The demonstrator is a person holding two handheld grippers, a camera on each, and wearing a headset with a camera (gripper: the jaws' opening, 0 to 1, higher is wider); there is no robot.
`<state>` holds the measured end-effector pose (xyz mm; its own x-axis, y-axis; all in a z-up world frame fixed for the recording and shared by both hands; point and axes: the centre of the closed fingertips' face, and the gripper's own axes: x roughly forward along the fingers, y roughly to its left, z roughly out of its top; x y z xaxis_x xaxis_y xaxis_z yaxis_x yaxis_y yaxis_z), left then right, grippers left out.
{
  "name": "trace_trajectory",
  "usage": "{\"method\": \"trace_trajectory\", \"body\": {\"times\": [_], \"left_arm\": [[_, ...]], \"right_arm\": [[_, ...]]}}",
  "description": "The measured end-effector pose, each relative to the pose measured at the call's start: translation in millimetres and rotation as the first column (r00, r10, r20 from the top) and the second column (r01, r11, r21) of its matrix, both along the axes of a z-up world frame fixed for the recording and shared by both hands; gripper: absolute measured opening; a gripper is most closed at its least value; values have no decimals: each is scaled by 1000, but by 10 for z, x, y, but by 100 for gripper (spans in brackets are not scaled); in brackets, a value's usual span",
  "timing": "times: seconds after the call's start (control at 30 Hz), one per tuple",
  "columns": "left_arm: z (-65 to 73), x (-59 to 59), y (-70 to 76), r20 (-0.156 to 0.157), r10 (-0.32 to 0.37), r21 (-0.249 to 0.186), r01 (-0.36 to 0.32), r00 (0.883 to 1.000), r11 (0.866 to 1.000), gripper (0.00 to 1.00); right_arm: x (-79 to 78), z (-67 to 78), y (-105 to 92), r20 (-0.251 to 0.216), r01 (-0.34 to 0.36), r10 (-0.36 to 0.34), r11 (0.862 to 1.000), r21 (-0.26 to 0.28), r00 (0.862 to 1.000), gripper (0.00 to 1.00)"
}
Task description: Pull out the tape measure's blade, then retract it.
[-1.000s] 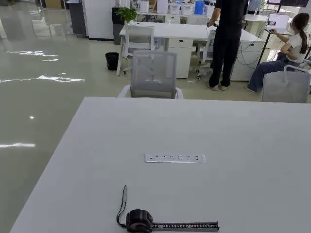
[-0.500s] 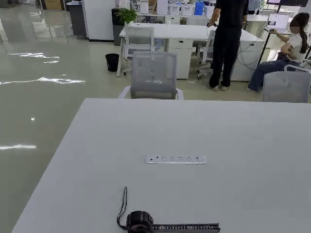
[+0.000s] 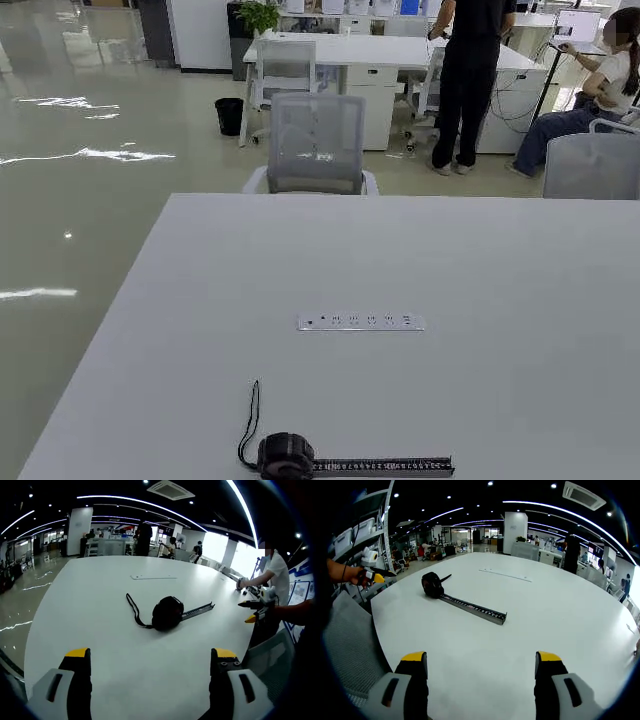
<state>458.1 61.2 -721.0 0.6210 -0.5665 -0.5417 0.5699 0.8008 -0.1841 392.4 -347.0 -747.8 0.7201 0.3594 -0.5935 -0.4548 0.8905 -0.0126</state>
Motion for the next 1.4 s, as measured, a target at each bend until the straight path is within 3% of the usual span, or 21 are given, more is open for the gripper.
{"method": "trace_trajectory", "body": {"times": [0.2, 0.53, 0.77, 0.83, 0.93, 1.03, 1.23, 1.4], "left_arm": [[9, 94, -323, -16, -19, 0, 19, 1000, 1000, 98], [-47, 169, -661, -23, -18, 7, 18, 1000, 1000, 98], [-60, 323, -738, -24, 35, 17, -35, 999, 999, 98], [-71, 365, -767, -23, 58, 27, -57, 998, 998, 99], [-87, 396, -834, -47, 79, 8, -78, 996, 997, 99], [-105, 427, -924, -46, 80, 19, -79, 996, 997, 98], [-157, 551, -963, -28, 107, 43, -106, 994, 993, 99], [-234, 594, -1050, -48, 98, 48, -95, 994, 994, 98]], "right_arm": [[132, -52, 24, -9, -24, 24, 1000, -10, 1000, 88], [308, -117, 8, -24, -56, 55, 998, -25, 998, 86], [413, -165, 32, -35, -83, 81, 996, -38, 996, 82], [437, -201, 47, -44, -116, 113, 991, -63, 993, 80], [484, -222, 49, -53, -128, 125, 989, -69, 991, 78], [554, -250, 48, -60, -141, 137, 987, -78, 989, 74], [712, -316, 31, -75, -151, 145, 984, -93, 987, 71], [832, -364, 42, -82, -175, 167, 978, -109, 983, 65]]}}
